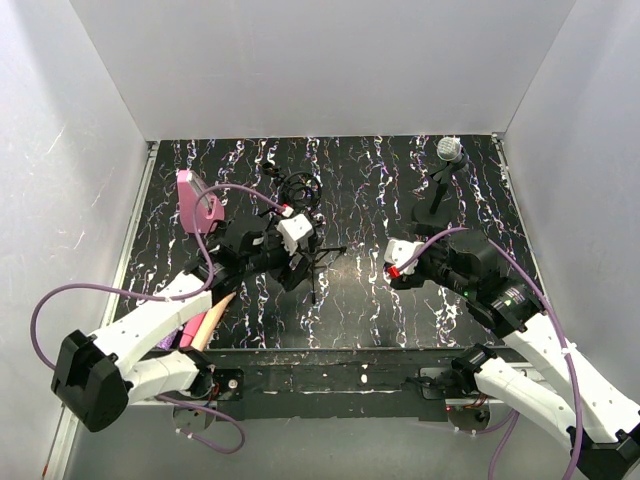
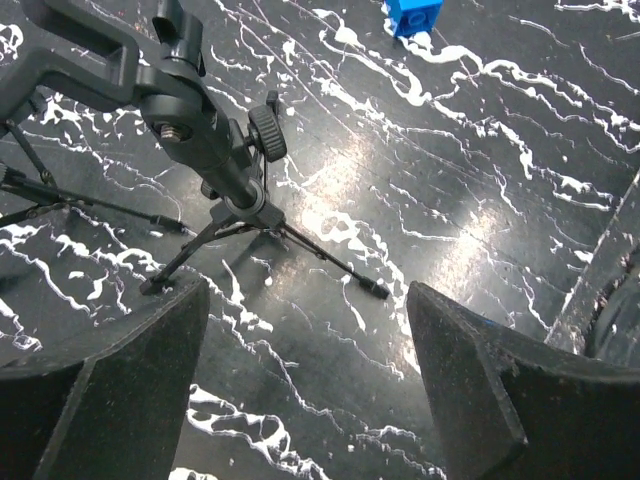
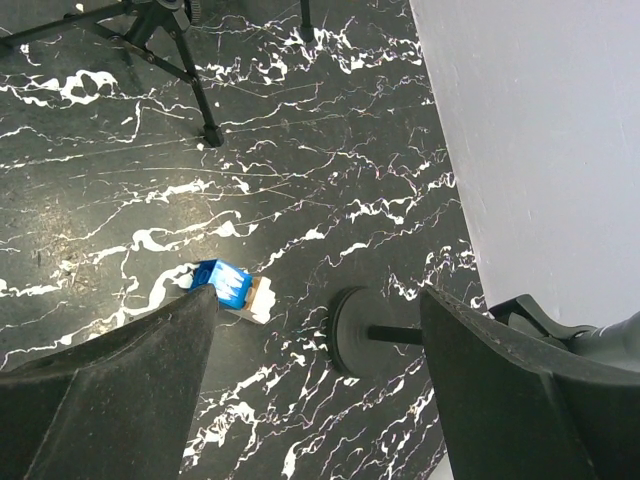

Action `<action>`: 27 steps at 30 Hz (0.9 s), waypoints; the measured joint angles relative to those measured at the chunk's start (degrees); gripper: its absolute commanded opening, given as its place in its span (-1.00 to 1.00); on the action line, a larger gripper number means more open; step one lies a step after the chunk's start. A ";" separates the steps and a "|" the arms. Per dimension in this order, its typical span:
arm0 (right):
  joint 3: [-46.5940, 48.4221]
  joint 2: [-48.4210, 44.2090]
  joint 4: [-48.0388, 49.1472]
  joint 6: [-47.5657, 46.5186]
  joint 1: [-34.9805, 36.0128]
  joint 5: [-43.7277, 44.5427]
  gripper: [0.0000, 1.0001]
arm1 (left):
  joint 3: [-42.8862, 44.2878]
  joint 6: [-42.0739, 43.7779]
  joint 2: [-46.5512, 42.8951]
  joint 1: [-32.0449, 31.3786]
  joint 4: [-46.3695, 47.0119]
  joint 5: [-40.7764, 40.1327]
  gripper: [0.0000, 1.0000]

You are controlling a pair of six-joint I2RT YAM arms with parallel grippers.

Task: Remove the microphone from the stand

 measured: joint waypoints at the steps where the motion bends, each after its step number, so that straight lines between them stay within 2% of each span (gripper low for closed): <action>1: 0.00 0.00 0.02 0.24 0.02 0.07 0.76 | -1.03 -0.59 0.39 0.02 2.19 -0.02 0.50; 9: 1.53 0.87 -2.93 1.79 0.15 0.72 0.75 | -5.42 -3.15 10.58 0.00 22.93 0.59 0.20; 15: 3.72 1.60 -5.86 3.13 0.15 1.84 0.74 | -6.03 -3.43 16.24 0.04 33.14 0.15 -0.31; 20: 4.50 2.69 -7.78 3.45 0.15 2.56 0.73 | -7.78 -3.58 17.11 0.00 38.36 1.51 -0.86; 22: 4.85 3.19 -8.52 3.48 0.15 3.10 0.73 | -8.31 -4.15 17.44 0.00 40.33 2.51 -1.00; 27: 5.22 3.80 -9.14 3.56 0.15 5.18 0.73 | -8.46 -5.09 17.90 -0.31 41.31 3.89 -1.00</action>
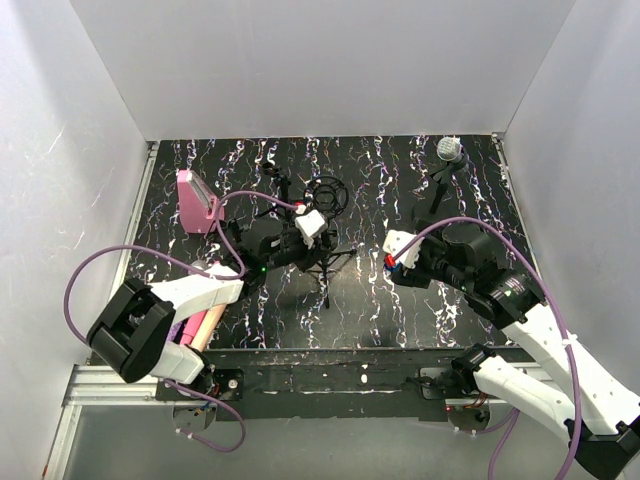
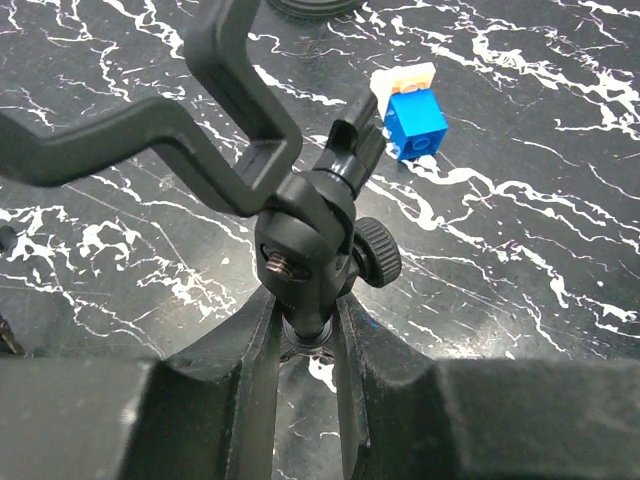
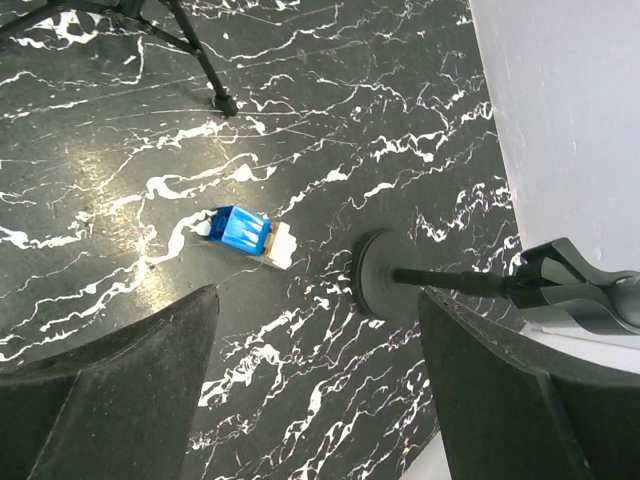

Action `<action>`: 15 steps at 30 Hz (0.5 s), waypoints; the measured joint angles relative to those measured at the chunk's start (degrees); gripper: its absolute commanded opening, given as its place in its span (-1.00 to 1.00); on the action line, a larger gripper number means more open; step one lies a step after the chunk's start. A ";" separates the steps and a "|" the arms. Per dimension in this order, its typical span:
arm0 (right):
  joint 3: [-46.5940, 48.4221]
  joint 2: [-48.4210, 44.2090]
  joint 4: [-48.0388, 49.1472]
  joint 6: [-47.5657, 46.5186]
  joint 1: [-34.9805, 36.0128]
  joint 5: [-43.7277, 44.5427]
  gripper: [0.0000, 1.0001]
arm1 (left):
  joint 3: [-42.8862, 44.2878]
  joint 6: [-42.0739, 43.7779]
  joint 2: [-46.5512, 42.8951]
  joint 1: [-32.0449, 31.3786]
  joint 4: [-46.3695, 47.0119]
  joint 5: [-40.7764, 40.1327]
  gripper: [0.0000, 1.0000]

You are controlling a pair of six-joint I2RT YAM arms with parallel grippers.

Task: Remove the microphone from the stand

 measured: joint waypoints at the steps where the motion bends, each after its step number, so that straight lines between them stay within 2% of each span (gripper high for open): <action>1: -0.02 0.00 -0.02 0.15 0.00 0.46 0.73 | 0.00 -0.20 0.20 -0.17 0.24 0.24 -1.00; 7: -0.02 -0.02 -0.02 1.33 0.00 3.32 0.73 | 0.39 -1.66 3.19 -1.57 4.59 0.55 -1.00; 15: 1.38 -0.07 -2.14 3.02 -1.14 6.62 0.74 | 7.04 -3.15 15.12 -2.38 15.26 -0.55 -1.00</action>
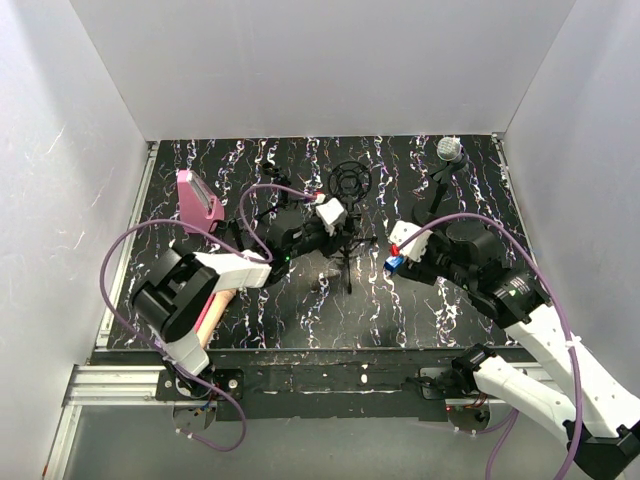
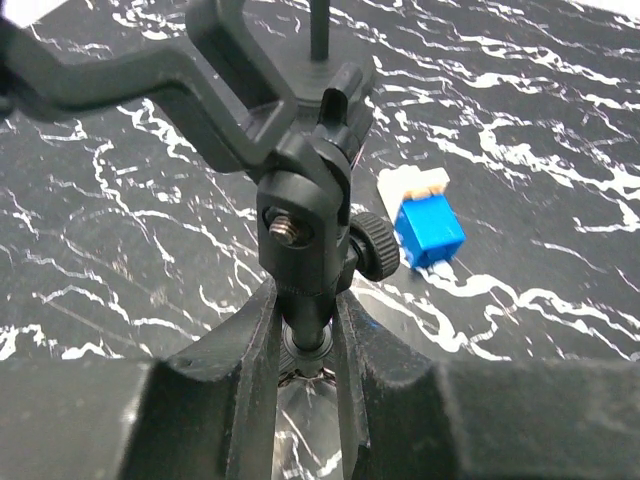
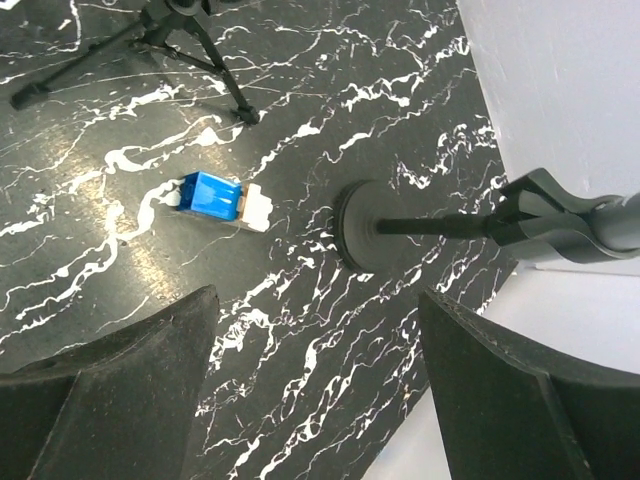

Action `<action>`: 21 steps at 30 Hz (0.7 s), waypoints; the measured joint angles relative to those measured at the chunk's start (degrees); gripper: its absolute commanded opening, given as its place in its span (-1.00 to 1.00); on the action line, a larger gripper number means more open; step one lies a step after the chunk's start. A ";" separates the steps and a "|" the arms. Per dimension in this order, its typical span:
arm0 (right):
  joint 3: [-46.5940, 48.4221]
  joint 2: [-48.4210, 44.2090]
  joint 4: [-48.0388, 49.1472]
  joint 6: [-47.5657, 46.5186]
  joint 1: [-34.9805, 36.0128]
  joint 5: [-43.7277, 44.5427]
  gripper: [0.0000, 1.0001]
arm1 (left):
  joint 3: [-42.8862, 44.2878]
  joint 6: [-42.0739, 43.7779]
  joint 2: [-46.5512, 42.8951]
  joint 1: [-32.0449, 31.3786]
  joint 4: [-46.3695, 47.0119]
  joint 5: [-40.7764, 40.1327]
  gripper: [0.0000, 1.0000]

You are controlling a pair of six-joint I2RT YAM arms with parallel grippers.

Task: Remove the microphone from the stand

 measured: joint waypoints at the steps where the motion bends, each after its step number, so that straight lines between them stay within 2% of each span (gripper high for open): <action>1: 0.15 -0.07 -0.09 0.07 -0.07 0.17 0.74 | 1.05 -0.15 1.51 -0.02 0.98 -0.26 -1.00; 8: 3.61 -0.37 -3.52 1.62 -1.16 1.81 0.79 | 9.60 -1.40 11.34 -0.15 6.01 -3.37 -1.00; 14: 13.81 -0.81 -12.04 5.33 -3.91 3.63 0.86 | 17.31 -1.42 19.04 0.00 9.05 -4.96 -1.00; 19: 21.55 -2.25 -17.49 9.77 -9.86 3.80 0.92 | 23.37 -1.01 24.63 0.48 11.10 -5.88 -0.99; 21: 23.15 -2.38 -18.86 11.45 -13.05 3.63 0.92 | 24.15 -0.83 25.46 0.61 11.56 -5.95 -0.37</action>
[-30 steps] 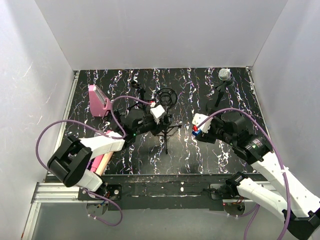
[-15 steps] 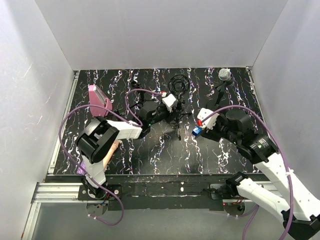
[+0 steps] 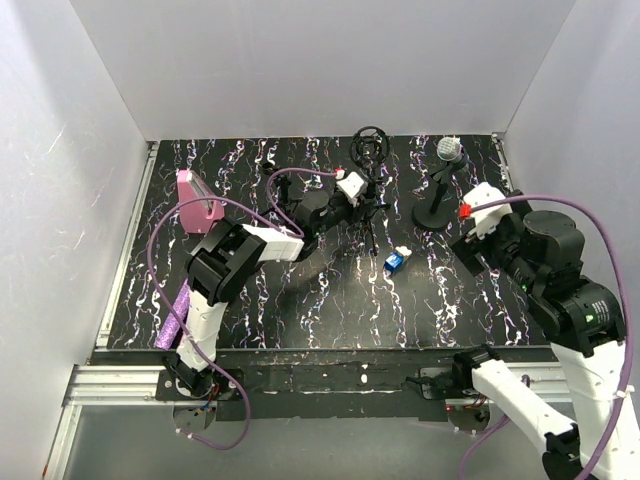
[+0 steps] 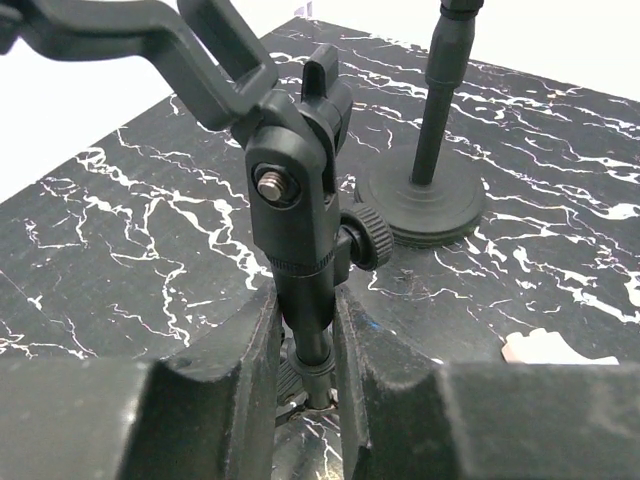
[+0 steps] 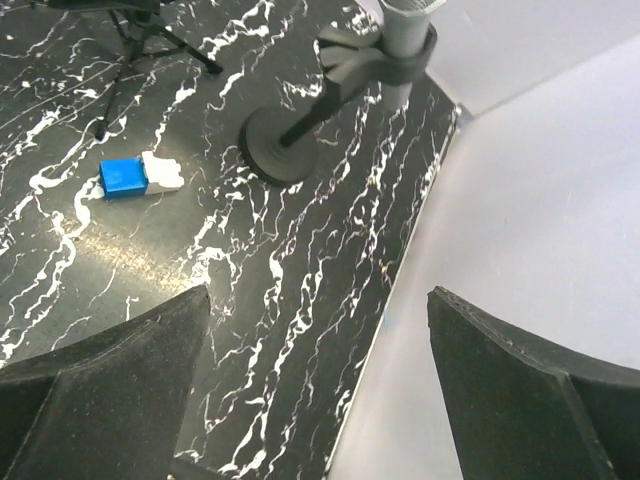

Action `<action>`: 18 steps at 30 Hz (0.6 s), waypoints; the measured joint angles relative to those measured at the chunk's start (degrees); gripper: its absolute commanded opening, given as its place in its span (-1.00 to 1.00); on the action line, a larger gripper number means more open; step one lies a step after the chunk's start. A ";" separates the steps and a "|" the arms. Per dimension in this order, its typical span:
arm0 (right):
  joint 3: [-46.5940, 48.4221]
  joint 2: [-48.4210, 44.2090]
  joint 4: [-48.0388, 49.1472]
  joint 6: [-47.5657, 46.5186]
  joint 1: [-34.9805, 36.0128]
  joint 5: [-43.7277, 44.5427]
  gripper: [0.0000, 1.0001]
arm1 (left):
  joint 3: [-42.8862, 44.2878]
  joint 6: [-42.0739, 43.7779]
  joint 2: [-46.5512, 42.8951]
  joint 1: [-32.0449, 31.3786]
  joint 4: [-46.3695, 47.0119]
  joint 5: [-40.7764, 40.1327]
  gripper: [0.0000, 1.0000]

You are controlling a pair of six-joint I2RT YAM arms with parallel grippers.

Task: Remove the microphone from the stand

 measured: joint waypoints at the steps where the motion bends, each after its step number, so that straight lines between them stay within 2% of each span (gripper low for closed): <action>1: 0.61 0.31 -0.50 0.72 -1.53 -0.31 0.92 | 0.04 0.02 0.07 0.02 0.17 -0.02 -0.04; 3: 1.84 1.57 -1.18 2.25 -4.26 -1.38 0.90 | -0.09 1.03 0.00 0.00 -0.52 -0.63 0.34; 5: 3.91 4.46 -1.16 3.82 -7.98 -3.63 0.89 | -1.68 1.73 -0.20 0.22 -2.49 -1.53 0.96; 11: 8.20 15.54 6.56 5.49 -18.34 -11.10 0.90 | -10.45 3.56 -6.14 0.98 -12.37 -2.49 0.96; 18: 8.55 26.62 19.67 0.94 -21.09 -20.55 0.91 | -13.33 4.94 -28.09 0.98 -26.53 2.40 0.96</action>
